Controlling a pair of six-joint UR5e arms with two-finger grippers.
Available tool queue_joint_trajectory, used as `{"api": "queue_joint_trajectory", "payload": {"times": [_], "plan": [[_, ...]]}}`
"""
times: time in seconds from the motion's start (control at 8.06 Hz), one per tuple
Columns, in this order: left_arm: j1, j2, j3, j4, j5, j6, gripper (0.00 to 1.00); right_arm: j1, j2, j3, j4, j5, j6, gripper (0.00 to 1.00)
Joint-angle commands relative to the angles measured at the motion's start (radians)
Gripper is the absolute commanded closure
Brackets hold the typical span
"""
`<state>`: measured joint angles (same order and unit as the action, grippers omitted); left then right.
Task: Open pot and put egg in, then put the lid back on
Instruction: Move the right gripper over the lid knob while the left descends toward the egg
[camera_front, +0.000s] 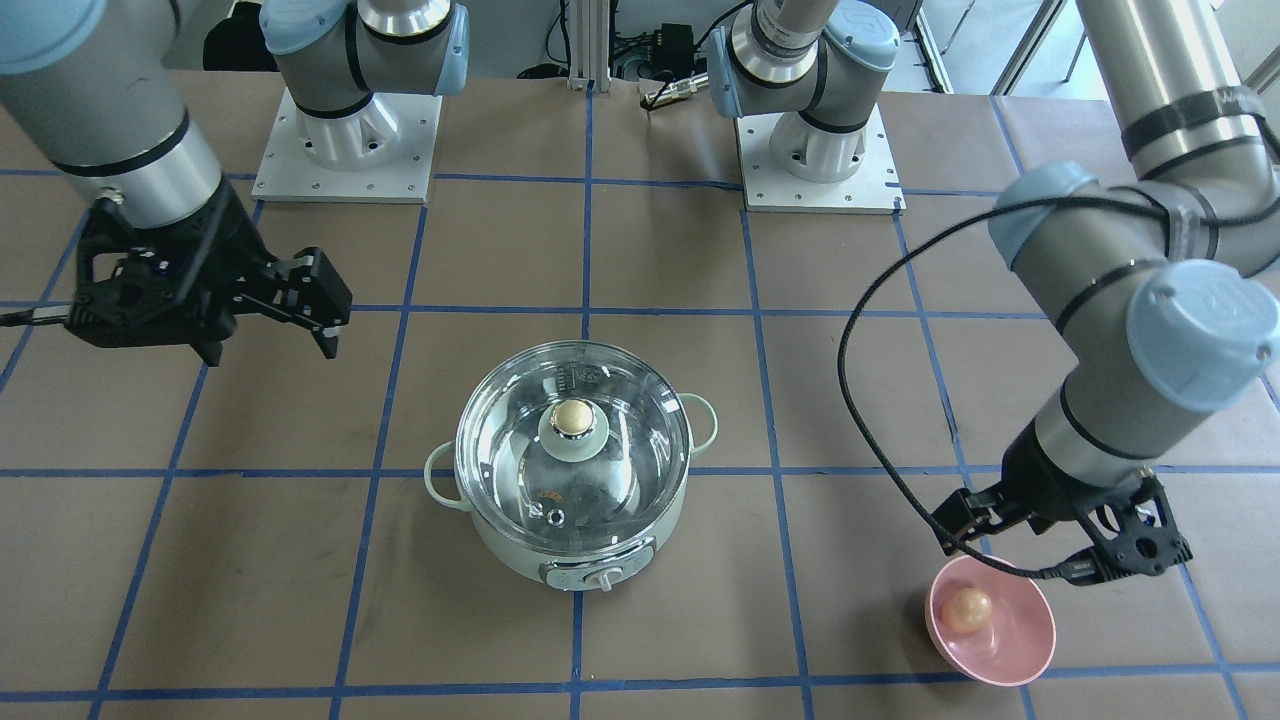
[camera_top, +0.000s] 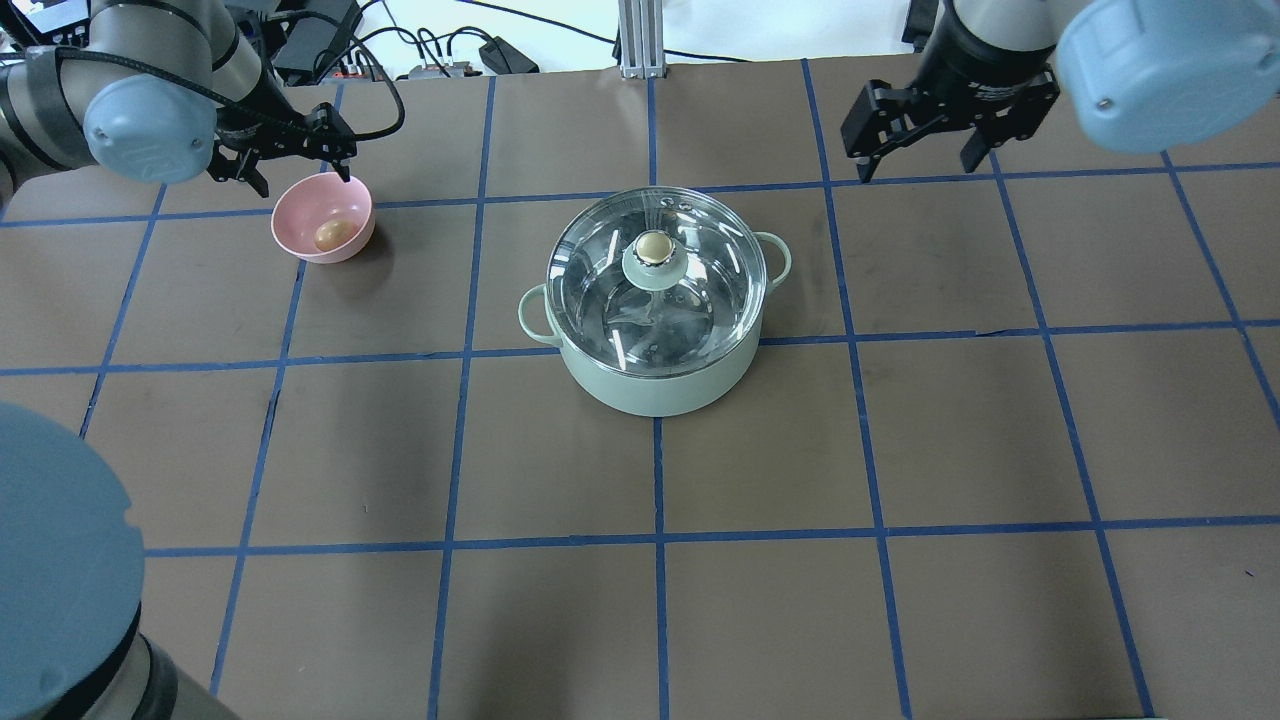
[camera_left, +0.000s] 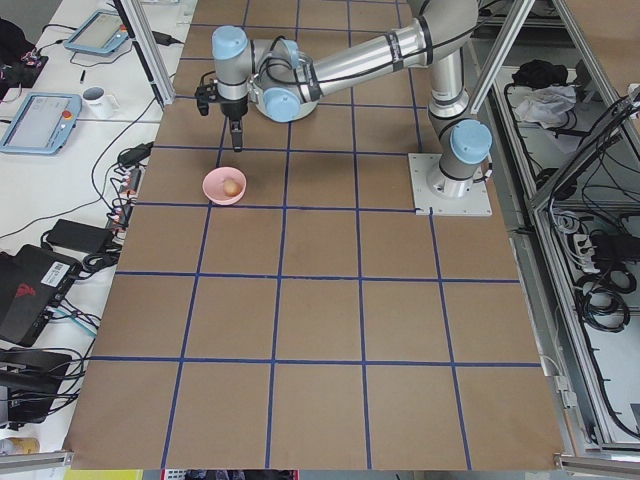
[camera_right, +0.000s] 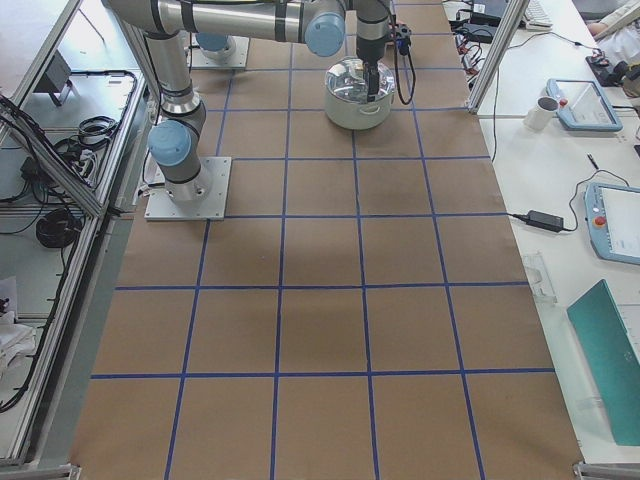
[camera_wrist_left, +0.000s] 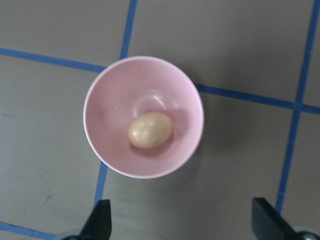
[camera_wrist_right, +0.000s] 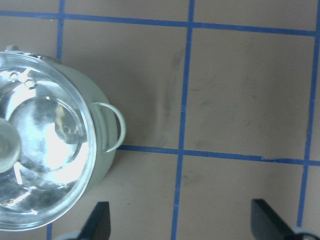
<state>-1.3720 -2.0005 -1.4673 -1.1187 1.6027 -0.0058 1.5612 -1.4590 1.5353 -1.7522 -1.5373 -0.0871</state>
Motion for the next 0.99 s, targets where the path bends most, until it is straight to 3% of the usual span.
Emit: {"api": "queue_joint_trajectory", "payload": {"times": [0.0, 0.25, 0.62, 0.87], "plan": [[0.053, -0.144, 0.011, 0.159, 0.025, 0.01, 0.0, 0.14, 0.054, -0.033, -0.033, 0.011, 0.067, 0.0], [0.053, -0.176, 0.008, 0.189, 0.025, 0.058, 0.0, 0.247, 0.13, -0.052, -0.077, 0.013, 0.131, 0.0], [0.053, -0.185, 0.012, 0.233, 0.013, 0.069, 0.0, 0.345, 0.221, -0.118, -0.131, 0.082, 0.208, 0.0], [0.053, -0.207, 0.008, 0.234, -0.017, 0.169, 0.0, 0.364, 0.247, -0.113, -0.136, 0.079, 0.217, 0.0]]}}
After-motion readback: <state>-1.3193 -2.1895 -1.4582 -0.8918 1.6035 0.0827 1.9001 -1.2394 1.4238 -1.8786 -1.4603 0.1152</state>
